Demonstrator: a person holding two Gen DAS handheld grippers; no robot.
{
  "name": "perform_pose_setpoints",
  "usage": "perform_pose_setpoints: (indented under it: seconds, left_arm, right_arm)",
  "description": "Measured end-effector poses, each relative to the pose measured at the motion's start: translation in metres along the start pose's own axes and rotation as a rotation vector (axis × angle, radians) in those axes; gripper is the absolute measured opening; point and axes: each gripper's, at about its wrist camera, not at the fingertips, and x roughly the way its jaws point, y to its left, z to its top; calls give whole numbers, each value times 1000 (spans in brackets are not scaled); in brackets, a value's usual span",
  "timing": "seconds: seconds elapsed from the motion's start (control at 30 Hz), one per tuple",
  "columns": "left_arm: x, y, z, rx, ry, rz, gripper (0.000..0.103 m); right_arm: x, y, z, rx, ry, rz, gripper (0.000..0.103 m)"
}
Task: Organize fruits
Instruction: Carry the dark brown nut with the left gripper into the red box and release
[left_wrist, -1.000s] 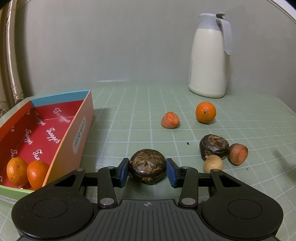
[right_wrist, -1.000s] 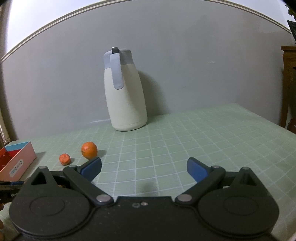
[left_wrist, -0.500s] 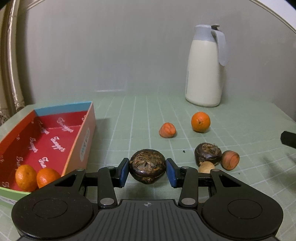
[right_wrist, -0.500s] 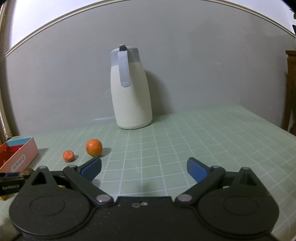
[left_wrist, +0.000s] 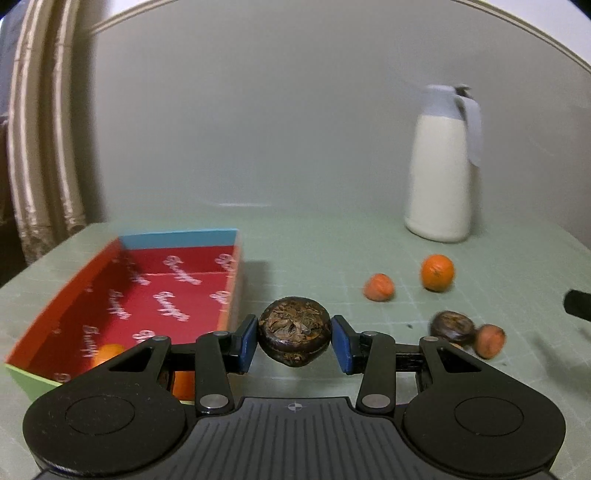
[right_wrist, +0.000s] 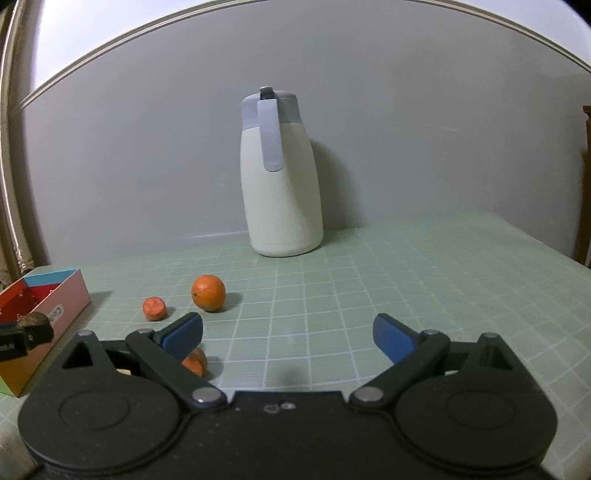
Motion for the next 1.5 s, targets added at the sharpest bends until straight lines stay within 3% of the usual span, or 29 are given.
perform_pose_setpoints:
  seconds: [0.33,0.6,1.07,1.3,1.5]
  left_arm:
    - [-9,27,3,-60,-35,30,43]
    - [-8,56,5,-100,-46,128,43]
    - [16,113,-6,-222,52,345,43]
    - [24,115,-7,-198,76,406,43]
    - [25,116,-6,-199,78,412,45]
  right_arm:
    - [8,18,-1,-28,6,33,99]
    - [12,28,-2,-41,11,52,99]
    - [12,37,-3,-47,13,74,99]
    - [12,44,-4,-55,14,88,99]
    - [11,46,-4,-61,9,94,99]
